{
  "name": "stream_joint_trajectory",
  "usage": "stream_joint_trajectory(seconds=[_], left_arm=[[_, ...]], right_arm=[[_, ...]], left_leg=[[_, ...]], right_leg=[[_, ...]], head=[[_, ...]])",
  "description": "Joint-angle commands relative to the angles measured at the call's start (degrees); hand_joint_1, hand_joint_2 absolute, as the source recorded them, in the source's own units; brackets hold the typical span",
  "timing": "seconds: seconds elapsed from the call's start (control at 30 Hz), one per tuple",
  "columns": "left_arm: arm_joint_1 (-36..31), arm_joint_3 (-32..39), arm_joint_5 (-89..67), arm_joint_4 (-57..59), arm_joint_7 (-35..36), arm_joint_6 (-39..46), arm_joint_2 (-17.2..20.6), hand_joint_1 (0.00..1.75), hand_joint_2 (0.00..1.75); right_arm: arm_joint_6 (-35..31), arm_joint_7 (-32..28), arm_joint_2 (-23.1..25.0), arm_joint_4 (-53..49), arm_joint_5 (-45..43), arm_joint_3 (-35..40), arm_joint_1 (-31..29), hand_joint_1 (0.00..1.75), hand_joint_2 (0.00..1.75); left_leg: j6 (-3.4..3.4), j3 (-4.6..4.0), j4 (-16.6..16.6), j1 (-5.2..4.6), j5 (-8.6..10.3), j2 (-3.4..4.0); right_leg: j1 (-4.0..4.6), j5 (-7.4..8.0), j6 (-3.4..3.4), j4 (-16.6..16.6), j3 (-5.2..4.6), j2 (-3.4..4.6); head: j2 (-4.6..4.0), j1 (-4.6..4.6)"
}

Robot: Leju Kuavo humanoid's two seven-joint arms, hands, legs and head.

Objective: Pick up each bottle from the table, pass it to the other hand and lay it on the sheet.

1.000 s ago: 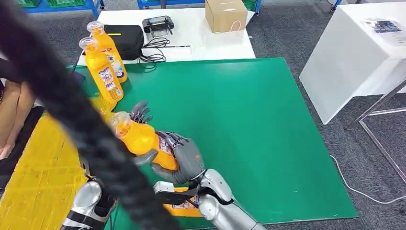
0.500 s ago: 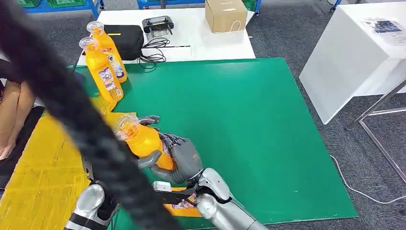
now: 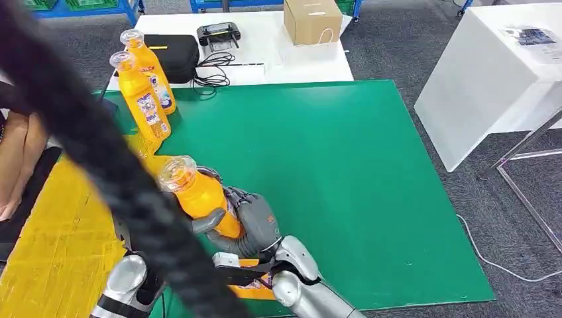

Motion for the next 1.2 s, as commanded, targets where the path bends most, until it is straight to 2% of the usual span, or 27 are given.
stream_joint_trajectory(seconds=[0.03,0.17,0.23,0.5,0.63,0.67,0.77,0.87,0.97,1.2], left_arm=[[-2.19,-1.10,-0.21,0.84,0.13,0.11,0.05,1.75,1.75],[-2.19,-1.10,-0.21,0.84,0.13,0.11,0.05,1.75,1.75],[-1.93,-0.63,-0.94,0.42,-0.29,1.54,-0.10,1.75,1.75],[-2.79,7.52,-6.07,-3.10,-1.65,9.93,2.70,1.75,1.75],[-4.88,12.12,-19.29,-1.50,0.26,18.75,5.09,1.75,1.75],[-6.40,13.97,-27.17,1.59,3.37,23.50,6.13,1.75,1.75],[-7.37,17.61,-31.45,5.43,2.37,22.61,7.11,1.75,1.75],[-6.56,16.98,-42.67,6.44,4.34,27.02,8.18,1.75,1.75],[-5.75,16.41,-52.21,9.31,7.92,27.16,10.10,1.75,1.75],[-2.34,14.92,-70.66,17.71,11.88,30.15,11.41,1.75,1.75]], right_arm=[[0.20,-0.09,-1.36,0.45,-0.05,0.31,-0.37,1.26,1.75],[0.20,-0.09,-1.36,0.45,-0.05,0.31,-0.37,1.26,1.75],[-0.09,-0.41,-1.13,-0.12,-0.92,-0.30,0.15,0.00,1.75],[-1.72,-0.61,-2.92,-6.68,-3.61,-5.49,3.74,0.00,1.75],[-3.48,0.05,-4.93,-13.47,-1.70,-9.38,6.81,0.00,1.75],[-4.19,1.09,-6.21,-17.08,0.69,-10.93,8.28,0.00,1.75],[-2.22,1.96,-7.06,-21.93,3.30,-12.67,10.24,0.00,1.75],[-0.75,3.40,-7.59,-23.67,5.57,-12.27,11.00,0.00,1.75],[0.92,4.82,-8.56,-25.64,7.27,-11.74,12.04,0.00,1.75],[5.54,5.84,-9.62,-27.27,7.13,-11.26,13.71,0.00,1.75]], left_leg=[[0.00,0.10,0.01,0.04,-0.04,-0.07],[-0.01,0.17,0.02,0.07,-0.09,-0.06],[-0.01,0.16,0.02,0.09,-0.09,-0.07],[-0.02,0.17,0.05,0.09,-0.11,-0.03],[-0.02,0.10,0.01,0.05,-0.04,-0.08],[-0.04,0.30,0.07,0.16,-0.16,-0.05],[-0.03,0.15,0.02,0.09,-0.05,-0.15],[-0.01,0.25,0.00,0.07,-0.11,-0.03],[0.00,0.29,-0.01,0.08,-0.13,0.03],[-0.01,0.26,-0.10,0.01,-0.08,0.08]], right_leg=[[0.05,-0.05,-0.03,-0.04,0.16,-0.11],[0.09,-0.08,-0.04,-0.05,0.25,-0.12],[0.11,-0.07,-0.04,-0.07,0.25,-0.13],[0.11,-0.09,-0.06,-0.04,0.25,-0.08],[0.06,-0.05,-0.05,-0.02,0.16,-0.12],[0.19,-0.13,-0.10,-0.06,0.42,-0.13],[0.10,-0.09,-0.06,-0.04,0.24,-0.22],[0.09,-0.10,-0.05,-0.06,0.30,-0.05],[0.11,-0.10,-0.04,-0.10,0.35,0.00],[0.02,-0.04,-0.04,-0.11,0.27,0.08]], head=[[0.00,-0.02],[0.00,-0.02],[0.00,-0.02],[0.00,-0.02],[0.00,0.00],[0.00,0.00],[0.00,0.00],[0.00,-0.02],[0.00,0.00],[0.00,-0.02]])
